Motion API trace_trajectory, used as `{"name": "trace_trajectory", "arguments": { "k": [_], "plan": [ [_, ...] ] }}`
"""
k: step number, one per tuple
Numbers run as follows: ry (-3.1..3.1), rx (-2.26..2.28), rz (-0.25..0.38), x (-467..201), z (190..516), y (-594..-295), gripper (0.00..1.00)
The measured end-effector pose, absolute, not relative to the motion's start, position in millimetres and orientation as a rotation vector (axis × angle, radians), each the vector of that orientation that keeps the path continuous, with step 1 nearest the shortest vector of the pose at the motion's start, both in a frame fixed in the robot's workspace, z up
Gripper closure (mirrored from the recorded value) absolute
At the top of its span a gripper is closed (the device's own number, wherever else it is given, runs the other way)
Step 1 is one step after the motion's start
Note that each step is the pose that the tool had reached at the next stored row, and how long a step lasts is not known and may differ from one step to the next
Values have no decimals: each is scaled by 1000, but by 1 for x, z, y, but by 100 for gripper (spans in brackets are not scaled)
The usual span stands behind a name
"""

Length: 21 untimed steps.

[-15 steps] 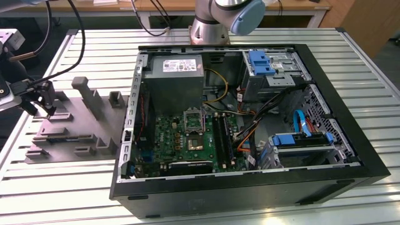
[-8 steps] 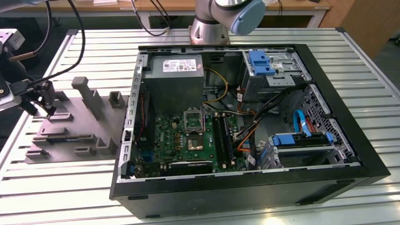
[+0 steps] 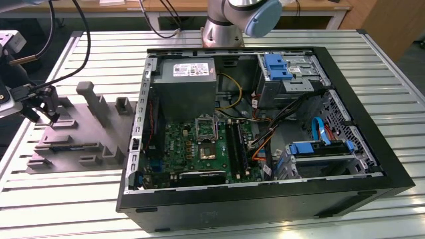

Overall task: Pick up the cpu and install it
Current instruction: 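Pick up the cpu and move it towards the insertion slot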

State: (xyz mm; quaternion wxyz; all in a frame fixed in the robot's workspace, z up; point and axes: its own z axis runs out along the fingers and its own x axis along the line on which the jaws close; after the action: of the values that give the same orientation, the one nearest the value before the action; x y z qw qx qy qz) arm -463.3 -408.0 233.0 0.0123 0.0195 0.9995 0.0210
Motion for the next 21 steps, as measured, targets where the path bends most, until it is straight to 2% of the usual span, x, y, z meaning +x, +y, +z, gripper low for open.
{"name": "trace_trajectory", "arguments": {
  "k": [21],
  "plan": [
    [3116,61,66,-463,235,-408,53]
  ]
}}
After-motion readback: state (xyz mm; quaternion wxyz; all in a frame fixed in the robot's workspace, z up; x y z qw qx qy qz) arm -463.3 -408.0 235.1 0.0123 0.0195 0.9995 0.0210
